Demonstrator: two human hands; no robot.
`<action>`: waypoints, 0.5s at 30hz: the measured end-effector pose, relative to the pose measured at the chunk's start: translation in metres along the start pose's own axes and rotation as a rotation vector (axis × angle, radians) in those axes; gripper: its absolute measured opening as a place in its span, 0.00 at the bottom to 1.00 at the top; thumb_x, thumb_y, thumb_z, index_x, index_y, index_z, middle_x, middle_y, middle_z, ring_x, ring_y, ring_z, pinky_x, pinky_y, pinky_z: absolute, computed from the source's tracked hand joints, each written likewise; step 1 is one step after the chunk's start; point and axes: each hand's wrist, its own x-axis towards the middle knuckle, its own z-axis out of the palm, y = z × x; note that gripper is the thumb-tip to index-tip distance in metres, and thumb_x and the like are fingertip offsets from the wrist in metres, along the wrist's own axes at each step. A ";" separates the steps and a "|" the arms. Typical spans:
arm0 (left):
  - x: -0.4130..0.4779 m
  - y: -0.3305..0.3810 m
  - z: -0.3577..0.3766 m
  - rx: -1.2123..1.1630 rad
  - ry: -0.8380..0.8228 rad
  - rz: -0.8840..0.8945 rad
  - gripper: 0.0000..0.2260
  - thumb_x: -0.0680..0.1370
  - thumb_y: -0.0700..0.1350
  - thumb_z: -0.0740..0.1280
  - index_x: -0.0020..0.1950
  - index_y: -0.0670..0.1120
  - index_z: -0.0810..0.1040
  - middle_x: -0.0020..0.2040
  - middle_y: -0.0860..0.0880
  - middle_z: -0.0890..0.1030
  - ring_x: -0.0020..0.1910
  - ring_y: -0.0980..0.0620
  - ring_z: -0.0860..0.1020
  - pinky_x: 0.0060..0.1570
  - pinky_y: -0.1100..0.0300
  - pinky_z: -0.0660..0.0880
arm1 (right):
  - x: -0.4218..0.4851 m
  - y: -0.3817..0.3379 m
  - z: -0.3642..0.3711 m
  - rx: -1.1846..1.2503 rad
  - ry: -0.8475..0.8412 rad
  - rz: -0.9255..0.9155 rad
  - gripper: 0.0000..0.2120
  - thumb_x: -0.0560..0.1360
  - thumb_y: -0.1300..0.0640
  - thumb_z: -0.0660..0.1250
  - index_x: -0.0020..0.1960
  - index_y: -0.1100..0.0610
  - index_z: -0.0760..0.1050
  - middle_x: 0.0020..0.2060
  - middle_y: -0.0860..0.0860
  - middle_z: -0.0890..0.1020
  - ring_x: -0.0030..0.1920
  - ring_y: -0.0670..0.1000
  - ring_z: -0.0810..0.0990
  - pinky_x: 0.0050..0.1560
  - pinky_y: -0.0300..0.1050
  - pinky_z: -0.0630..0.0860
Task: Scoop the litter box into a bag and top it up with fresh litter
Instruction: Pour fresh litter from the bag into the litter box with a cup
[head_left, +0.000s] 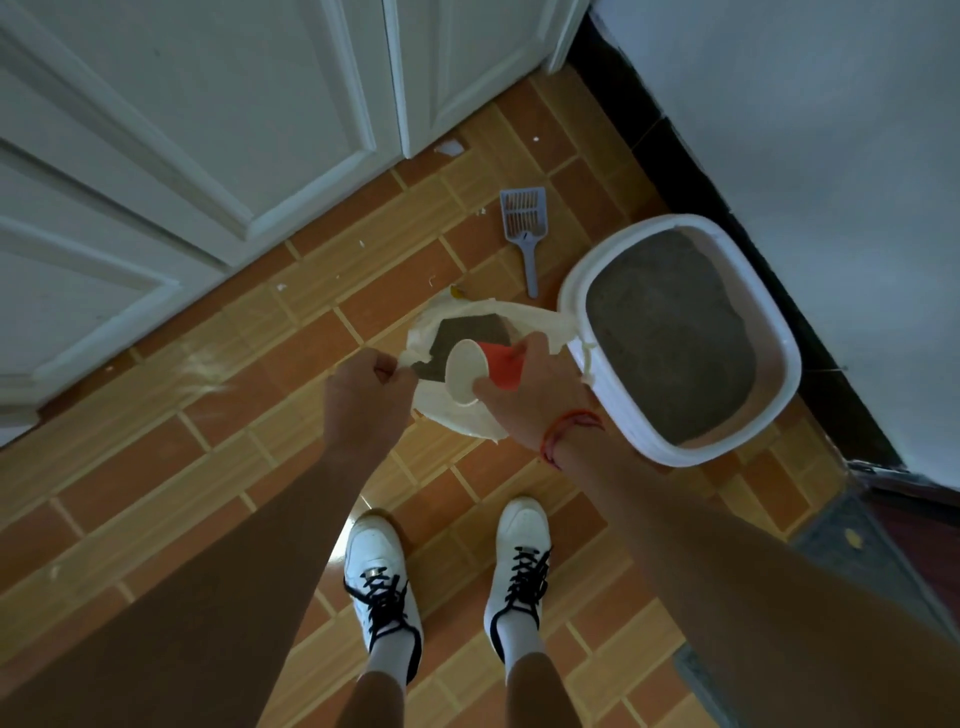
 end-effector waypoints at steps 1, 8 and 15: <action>0.001 -0.001 0.000 0.017 0.003 0.019 0.04 0.76 0.41 0.67 0.46 0.42 0.80 0.34 0.52 0.79 0.27 0.61 0.76 0.24 0.73 0.68 | 0.006 0.000 0.006 -0.036 -0.017 0.010 0.29 0.70 0.43 0.69 0.65 0.53 0.63 0.54 0.52 0.75 0.49 0.53 0.76 0.41 0.45 0.75; 0.014 -0.020 0.002 0.105 0.033 0.208 0.05 0.76 0.43 0.68 0.45 0.42 0.79 0.35 0.48 0.80 0.34 0.51 0.78 0.30 0.68 0.70 | 0.061 0.004 0.052 -0.139 -0.029 0.106 0.42 0.69 0.39 0.66 0.75 0.53 0.53 0.66 0.57 0.71 0.63 0.60 0.72 0.59 0.57 0.75; 0.020 -0.030 -0.004 0.070 0.028 0.226 0.05 0.77 0.43 0.69 0.42 0.44 0.78 0.33 0.52 0.79 0.30 0.54 0.76 0.29 0.70 0.70 | 0.087 0.003 0.072 -0.161 0.016 0.169 0.46 0.67 0.39 0.68 0.76 0.53 0.50 0.68 0.59 0.68 0.65 0.61 0.71 0.62 0.60 0.73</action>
